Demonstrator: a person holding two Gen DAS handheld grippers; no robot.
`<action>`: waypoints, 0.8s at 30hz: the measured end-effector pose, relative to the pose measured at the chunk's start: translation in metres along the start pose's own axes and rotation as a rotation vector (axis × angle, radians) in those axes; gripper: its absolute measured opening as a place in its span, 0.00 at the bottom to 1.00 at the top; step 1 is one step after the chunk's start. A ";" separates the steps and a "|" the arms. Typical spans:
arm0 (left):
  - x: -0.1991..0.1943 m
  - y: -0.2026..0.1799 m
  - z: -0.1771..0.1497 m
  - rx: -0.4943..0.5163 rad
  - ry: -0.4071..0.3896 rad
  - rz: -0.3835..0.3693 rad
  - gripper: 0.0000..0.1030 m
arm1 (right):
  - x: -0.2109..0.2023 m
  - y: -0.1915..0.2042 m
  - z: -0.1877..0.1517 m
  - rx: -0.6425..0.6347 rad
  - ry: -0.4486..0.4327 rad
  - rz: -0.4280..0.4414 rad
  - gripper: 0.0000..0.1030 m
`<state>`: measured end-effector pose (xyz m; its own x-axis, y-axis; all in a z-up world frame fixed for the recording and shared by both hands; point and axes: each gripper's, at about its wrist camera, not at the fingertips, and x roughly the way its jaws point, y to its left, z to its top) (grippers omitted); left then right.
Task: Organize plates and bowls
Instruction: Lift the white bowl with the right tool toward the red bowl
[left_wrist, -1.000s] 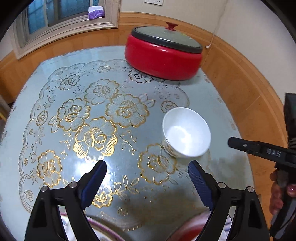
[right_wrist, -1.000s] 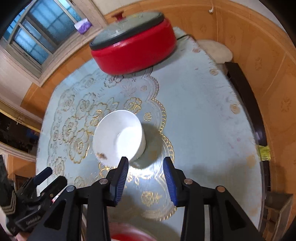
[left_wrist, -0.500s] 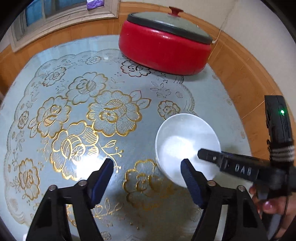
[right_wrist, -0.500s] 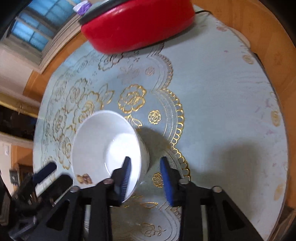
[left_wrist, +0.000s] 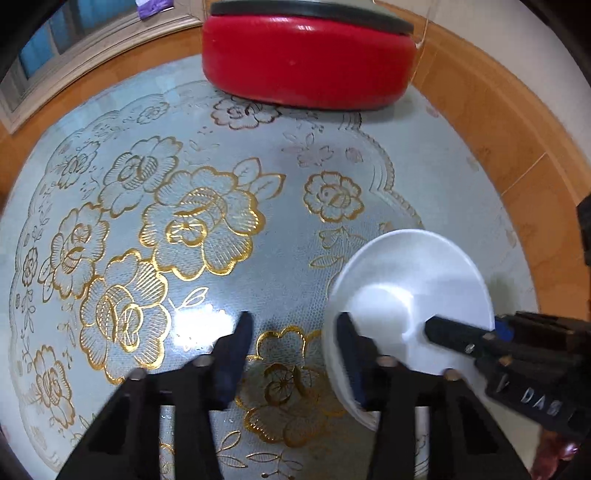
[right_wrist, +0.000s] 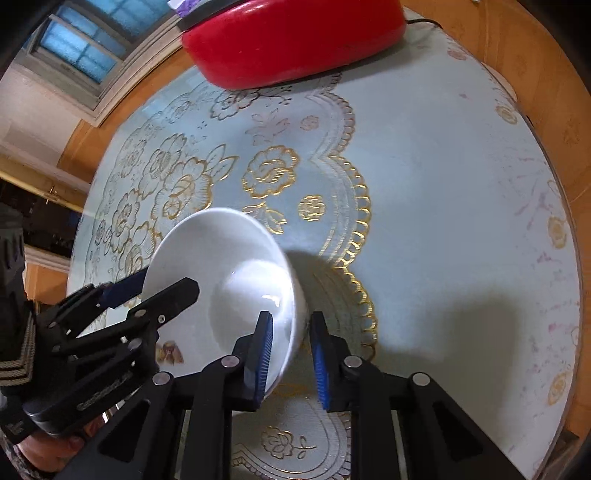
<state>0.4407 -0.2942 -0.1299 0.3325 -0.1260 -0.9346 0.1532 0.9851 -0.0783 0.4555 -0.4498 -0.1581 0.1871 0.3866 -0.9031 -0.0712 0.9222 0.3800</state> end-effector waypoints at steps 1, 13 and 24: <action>0.001 -0.001 0.000 0.003 0.004 -0.007 0.39 | 0.001 -0.004 0.001 0.019 0.001 -0.009 0.19; 0.010 -0.020 -0.010 0.079 0.003 -0.052 0.11 | 0.012 -0.015 0.006 0.083 0.003 0.058 0.13; -0.021 -0.033 -0.025 0.107 -0.072 -0.054 0.09 | -0.005 -0.018 -0.004 0.123 -0.020 0.081 0.11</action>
<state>0.4056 -0.3207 -0.1163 0.3861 -0.1907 -0.9025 0.2697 0.9590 -0.0872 0.4520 -0.4683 -0.1607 0.2052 0.4586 -0.8646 0.0339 0.8796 0.4746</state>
